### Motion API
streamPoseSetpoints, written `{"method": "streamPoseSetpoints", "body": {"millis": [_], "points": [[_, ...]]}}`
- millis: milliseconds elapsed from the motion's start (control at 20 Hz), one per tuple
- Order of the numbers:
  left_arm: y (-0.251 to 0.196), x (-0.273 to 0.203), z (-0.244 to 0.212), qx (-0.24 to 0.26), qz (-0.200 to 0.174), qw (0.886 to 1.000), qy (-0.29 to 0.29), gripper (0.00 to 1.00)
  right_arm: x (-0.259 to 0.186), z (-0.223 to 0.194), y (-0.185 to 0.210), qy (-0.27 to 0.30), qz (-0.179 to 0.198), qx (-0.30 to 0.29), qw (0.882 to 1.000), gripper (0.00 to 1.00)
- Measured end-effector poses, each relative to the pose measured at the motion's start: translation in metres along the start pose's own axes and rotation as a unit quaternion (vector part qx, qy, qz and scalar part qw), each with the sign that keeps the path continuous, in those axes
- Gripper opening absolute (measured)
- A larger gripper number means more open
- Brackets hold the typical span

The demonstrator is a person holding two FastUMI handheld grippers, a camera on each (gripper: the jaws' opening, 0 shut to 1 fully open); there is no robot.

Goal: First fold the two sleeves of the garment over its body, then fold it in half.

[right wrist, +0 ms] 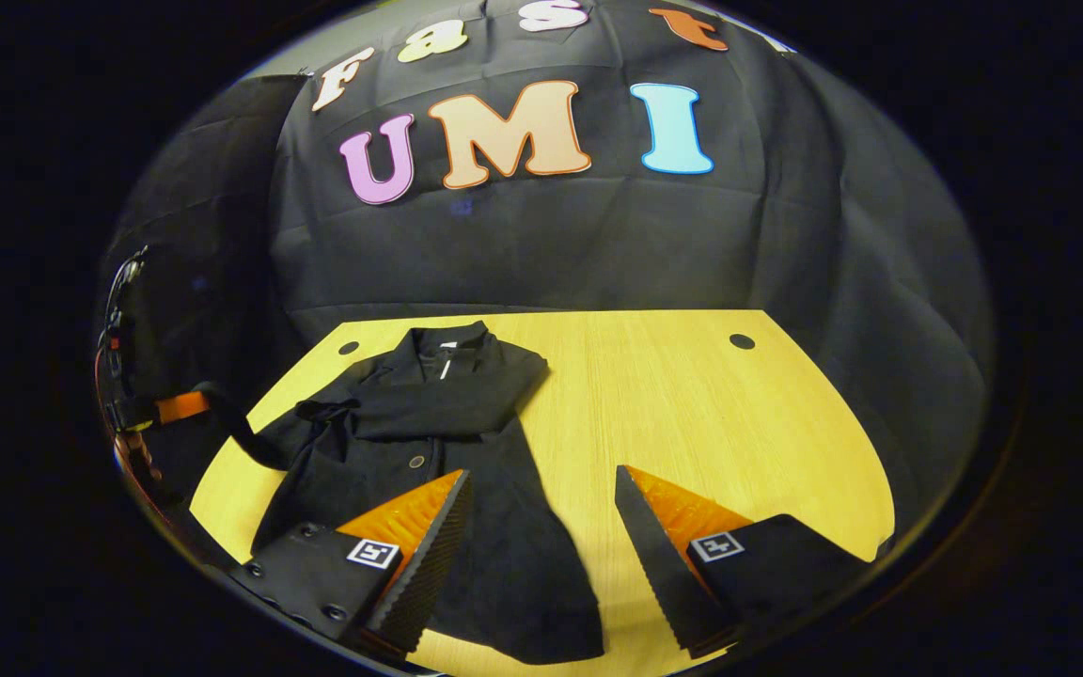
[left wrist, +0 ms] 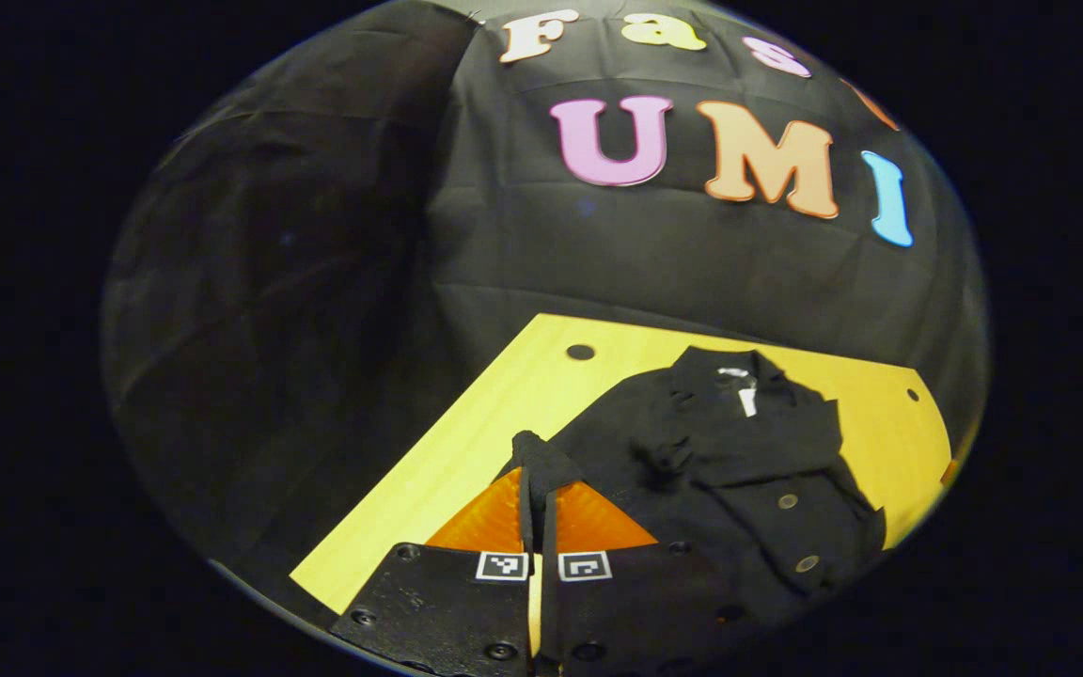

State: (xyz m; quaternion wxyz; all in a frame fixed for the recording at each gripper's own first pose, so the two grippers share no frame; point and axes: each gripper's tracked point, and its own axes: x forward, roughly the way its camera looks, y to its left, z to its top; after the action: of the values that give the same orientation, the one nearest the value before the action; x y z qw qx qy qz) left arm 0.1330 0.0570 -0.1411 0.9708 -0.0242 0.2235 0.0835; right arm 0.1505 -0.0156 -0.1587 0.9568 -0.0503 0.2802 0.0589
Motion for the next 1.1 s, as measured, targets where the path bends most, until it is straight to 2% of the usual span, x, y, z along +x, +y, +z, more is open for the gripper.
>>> {"method": "streamPoseSetpoints", "body": {"millis": [150,200,350,550,800,1100], "points": [[-0.057,0.005,0.023,0.008,-0.048,0.999,-0.019,0.00,-0.002,0.001,-0.019,-0.002,-0.002,0.007,1.000,0.96],[-0.074,0.009,0.032,0.016,-0.060,0.998,-0.031,0.00,-0.002,0.002,-0.026,-0.002,-0.002,0.010,1.000,0.94],[-0.119,0.019,0.062,0.053,-0.083,0.992,-0.074,0.00,-0.002,-0.002,-0.046,0.004,-0.005,0.015,1.000,0.96],[-0.185,0.025,0.075,0.077,-0.124,0.986,-0.085,0.00,-0.003,-0.007,-0.067,0.009,-0.007,0.018,1.000,0.94],[-0.256,0.034,0.074,0.095,-0.164,0.978,-0.086,0.00,-0.001,-0.007,-0.079,0.014,-0.001,0.033,0.999,0.96],[-0.323,0.047,0.049,0.101,-0.202,0.972,-0.066,0.00,0.004,-0.012,-0.088,0.024,0.005,0.036,0.999,0.94]]}}
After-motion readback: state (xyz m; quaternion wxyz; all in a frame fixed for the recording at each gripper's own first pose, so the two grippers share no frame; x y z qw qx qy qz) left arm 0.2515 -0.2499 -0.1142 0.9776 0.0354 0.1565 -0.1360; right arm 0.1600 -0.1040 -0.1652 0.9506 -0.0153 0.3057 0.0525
